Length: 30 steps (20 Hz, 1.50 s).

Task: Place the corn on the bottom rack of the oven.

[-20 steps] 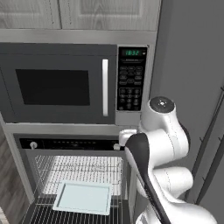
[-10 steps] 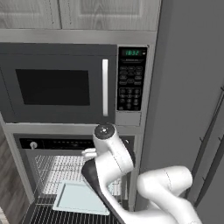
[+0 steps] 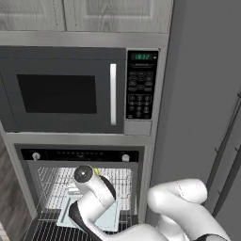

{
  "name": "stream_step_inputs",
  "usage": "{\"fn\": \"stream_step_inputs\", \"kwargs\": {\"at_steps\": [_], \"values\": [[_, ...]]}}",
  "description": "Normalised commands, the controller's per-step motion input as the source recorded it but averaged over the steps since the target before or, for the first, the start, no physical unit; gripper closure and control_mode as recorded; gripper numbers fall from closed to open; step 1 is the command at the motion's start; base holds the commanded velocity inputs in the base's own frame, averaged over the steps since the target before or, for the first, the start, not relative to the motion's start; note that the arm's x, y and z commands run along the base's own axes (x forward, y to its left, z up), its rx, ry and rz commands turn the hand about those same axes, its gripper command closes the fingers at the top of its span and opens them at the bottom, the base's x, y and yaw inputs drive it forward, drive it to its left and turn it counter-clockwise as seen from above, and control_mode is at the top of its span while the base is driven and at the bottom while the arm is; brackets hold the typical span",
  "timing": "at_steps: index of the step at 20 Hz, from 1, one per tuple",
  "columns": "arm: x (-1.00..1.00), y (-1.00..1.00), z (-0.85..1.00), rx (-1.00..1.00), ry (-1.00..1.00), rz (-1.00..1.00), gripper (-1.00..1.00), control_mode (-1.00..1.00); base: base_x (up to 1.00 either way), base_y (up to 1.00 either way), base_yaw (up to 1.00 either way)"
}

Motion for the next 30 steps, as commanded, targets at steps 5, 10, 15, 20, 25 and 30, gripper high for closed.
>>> {"fn": "stream_step_inputs", "kwargs": {"at_steps": [5, 10, 15, 20, 25, 30], "values": [[0.14, 0.62, -0.93, 0.0, 0.06, -0.02, 1.0, -1.0, 0.0, 0.0, 0.0], [0.02, 0.06, -0.6, 0.0, 0.1, -0.09, 1.0, -1.0, 0.0, 0.0, 0.0], [0.07, -0.04, -0.66, 0.04, 0.11, -0.07, 1.0, -1.0, 0.0, 0.0, 0.0], [0.15, 0.0, -0.21, 0.02, -0.01, 0.0, 1.0, -1.0, 0.0, 0.0, 0.0], [0.25, 0.0, -0.32, 0.0, 0.0, 0.0, 1.0, -1.0, 0.0, 0.0, 0.0], [0.22, 0.0, -0.51, 0.0, 0.0, 0.0, 1.0, -1.0, 0.0, 0.0, 0.0]]}}
